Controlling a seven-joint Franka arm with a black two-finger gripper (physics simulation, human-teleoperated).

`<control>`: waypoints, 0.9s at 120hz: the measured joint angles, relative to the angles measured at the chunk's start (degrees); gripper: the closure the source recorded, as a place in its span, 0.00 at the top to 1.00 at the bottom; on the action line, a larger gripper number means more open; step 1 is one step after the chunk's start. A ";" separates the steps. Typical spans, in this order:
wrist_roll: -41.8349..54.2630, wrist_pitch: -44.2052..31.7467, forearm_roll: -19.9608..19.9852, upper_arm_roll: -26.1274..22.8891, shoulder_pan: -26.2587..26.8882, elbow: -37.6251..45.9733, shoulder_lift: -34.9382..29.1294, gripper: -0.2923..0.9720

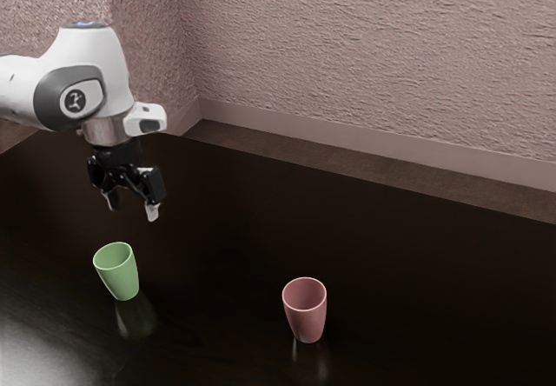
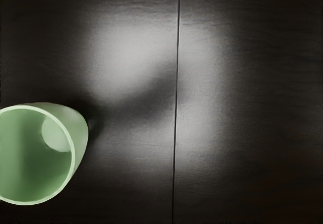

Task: Place the left cup onto the right cup

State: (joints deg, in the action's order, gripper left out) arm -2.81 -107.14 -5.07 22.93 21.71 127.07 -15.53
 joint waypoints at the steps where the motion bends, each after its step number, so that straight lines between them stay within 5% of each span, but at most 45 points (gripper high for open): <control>1: 0.00 -0.01 -0.09 0.01 0.00 0.17 -0.14 0.77; 108: -0.20 -13.56 -1.43 1.87 -0.53 16.52 0.16 0.77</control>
State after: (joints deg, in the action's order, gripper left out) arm -3.01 -120.70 -6.50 24.80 21.17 143.59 -15.36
